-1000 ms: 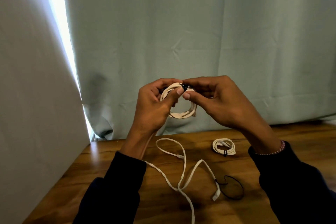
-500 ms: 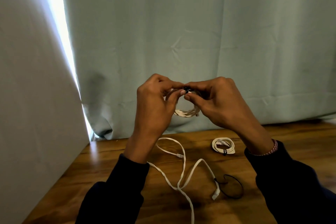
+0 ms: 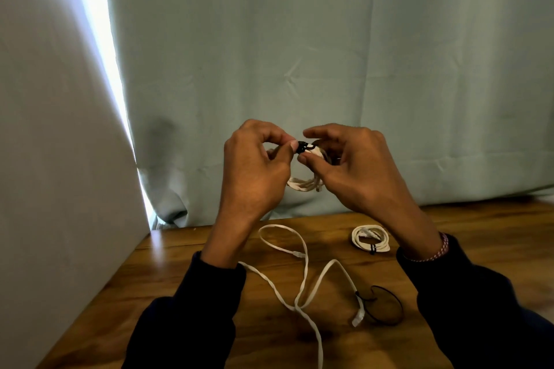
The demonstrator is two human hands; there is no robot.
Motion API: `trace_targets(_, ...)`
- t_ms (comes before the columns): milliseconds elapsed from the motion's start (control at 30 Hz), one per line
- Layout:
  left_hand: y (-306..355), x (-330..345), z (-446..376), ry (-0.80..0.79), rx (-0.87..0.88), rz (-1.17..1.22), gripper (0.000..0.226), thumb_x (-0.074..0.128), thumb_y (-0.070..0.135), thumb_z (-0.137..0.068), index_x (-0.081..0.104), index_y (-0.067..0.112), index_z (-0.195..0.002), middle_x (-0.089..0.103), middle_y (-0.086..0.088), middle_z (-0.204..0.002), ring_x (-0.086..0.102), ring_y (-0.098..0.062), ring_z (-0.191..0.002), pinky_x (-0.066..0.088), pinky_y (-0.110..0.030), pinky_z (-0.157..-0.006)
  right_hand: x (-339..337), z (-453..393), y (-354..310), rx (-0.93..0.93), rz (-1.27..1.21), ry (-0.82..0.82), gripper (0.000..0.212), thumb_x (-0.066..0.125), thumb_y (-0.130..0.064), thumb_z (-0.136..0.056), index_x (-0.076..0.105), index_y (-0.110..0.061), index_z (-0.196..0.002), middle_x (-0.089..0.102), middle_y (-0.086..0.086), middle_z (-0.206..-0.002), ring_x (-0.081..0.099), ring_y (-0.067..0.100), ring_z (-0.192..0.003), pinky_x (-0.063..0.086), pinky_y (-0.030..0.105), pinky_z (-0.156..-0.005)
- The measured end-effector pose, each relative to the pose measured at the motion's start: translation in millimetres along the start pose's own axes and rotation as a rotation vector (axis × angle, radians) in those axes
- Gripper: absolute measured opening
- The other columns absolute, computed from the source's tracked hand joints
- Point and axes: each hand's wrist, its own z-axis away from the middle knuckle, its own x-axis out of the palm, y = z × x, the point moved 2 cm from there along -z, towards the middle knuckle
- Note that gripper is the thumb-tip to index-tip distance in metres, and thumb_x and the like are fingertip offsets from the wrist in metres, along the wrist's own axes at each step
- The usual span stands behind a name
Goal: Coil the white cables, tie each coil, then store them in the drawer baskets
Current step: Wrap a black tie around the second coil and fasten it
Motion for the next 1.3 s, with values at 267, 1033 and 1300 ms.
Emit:
trace_targets(267,-1.1,14.8,7.1,0.067,-0.123,-0.012,0.009,0.069,0.027,-0.092,0.064,0.026,-0.085,0.045,0.011,-0.116,0.039,-0.012,-0.121,0.042,-0.009,-0.079,3.8,-0.7,4.3,0.140,-0.164,0.128,0.055,0.079,-0.027,-0.084,0.057,-0.015,-0.133,0.072,-0.005,-0.096,0.057,-0.022,-0.059,0.038,-0.002,-0.048)
trace_targets(1033,-3.6,8.2,5.8,-0.003,-0.226,-0.032,0.010,0.066,0.030,-0.095,0.074,0.024,-0.095,0.068,0.008,-0.080,0.066,-0.009,-0.076,0.051,-0.024,-0.067,14.5,2.7,1.1,0.093,-0.182,0.178,0.047,0.076,-0.027,-0.087,0.059,-0.014,-0.129,0.062,-0.017,-0.093,0.058,-0.014,-0.074,0.043,-0.003,-0.063)
trace_targets(1300,-9.3,-5.4,-4.4,-0.167,-0.087,0.028,0.018,0.062,0.026,-0.098,0.078,0.020,-0.091,0.070,0.007,-0.067,0.063,0.001,-0.057,0.043,-0.007,-0.053,13.5,0.6,2.2,0.112,-0.158,0.089,0.048,0.075,-0.031,-0.086,0.059,-0.019,-0.129,0.064,-0.014,-0.100,0.058,-0.010,-0.077,0.043,-0.003,-0.063)
